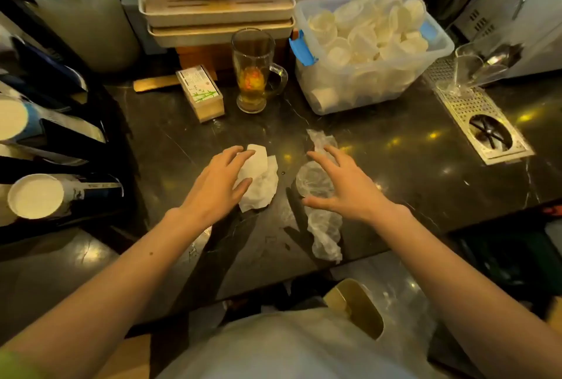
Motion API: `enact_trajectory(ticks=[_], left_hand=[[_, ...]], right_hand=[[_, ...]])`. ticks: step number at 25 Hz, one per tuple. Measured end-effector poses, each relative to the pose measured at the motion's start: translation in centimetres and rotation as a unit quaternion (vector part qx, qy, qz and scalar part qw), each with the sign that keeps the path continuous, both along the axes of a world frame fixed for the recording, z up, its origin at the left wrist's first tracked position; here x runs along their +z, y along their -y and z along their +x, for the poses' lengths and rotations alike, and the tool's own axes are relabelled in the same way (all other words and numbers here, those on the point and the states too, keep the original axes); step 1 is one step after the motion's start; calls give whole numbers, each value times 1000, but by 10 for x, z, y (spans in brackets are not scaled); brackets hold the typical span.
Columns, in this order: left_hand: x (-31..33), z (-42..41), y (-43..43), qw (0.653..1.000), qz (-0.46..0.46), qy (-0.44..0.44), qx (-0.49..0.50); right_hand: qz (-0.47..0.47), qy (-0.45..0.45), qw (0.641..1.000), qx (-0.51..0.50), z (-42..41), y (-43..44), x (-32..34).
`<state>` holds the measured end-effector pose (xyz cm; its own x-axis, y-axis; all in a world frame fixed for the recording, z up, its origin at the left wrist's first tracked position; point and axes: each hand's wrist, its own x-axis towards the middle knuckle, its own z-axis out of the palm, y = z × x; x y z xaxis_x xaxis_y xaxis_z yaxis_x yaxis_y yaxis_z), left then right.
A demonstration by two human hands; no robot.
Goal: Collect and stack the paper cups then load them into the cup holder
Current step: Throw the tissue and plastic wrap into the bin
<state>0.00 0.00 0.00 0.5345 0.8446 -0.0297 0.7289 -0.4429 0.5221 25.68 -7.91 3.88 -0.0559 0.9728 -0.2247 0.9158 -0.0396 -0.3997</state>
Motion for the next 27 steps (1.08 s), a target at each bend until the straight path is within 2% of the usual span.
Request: enact_trajectory(ticks=[7, 14, 19, 27], left_hand=[[-21, 16, -5, 996, -74, -55, -17], [-30, 28, 6, 988, -102, -114, 1], [-35, 33, 14, 986, -114, -124, 21], [-34, 28, 26, 994, -63, -76, 54]], right_hand=[[-115, 57, 990, 63, 21, -9, -18], [-148, 105, 974, 135, 28, -6, -45], [-98, 131, 973, 163, 27, -4, -59], [55, 83, 990, 101, 26, 0, -53]])
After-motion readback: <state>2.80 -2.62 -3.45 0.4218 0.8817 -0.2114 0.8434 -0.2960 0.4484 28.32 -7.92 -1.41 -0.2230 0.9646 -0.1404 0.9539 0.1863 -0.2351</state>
